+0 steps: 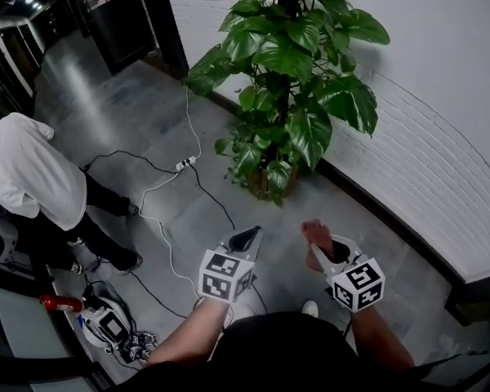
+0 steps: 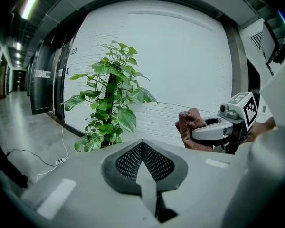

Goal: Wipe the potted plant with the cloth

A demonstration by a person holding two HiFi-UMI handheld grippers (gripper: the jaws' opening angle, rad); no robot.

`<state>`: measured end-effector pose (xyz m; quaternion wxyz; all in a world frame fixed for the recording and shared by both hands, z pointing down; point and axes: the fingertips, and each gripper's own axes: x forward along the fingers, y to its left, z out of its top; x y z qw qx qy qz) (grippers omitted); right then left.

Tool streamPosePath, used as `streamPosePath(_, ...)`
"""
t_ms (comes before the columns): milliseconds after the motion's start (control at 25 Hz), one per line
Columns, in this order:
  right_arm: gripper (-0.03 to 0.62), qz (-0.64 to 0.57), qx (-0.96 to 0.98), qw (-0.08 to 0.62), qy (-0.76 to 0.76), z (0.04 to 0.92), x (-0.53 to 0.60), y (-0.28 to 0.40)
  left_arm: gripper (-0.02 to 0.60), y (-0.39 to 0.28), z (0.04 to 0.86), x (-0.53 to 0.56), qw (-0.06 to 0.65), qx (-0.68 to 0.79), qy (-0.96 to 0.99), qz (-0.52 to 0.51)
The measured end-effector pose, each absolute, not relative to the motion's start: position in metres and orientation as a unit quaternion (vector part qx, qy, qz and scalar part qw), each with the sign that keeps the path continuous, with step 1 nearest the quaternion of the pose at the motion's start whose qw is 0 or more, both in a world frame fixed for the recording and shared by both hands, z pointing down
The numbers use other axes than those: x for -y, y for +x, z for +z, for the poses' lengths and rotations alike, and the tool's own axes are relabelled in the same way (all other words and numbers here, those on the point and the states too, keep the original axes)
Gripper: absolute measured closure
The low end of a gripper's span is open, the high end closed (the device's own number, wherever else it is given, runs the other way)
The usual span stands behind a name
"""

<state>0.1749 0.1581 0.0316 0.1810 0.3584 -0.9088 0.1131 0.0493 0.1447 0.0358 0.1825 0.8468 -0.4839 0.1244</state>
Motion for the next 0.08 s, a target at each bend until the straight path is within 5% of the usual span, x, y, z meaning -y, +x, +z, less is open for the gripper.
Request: streamPosePath(80,0.531,0.114,0.909,0.182,0.356,0.0315,-0.1598,0.1743,0.565,0.0488,0.0355,-0.1454,0.183,0.484,0.846,0.125)
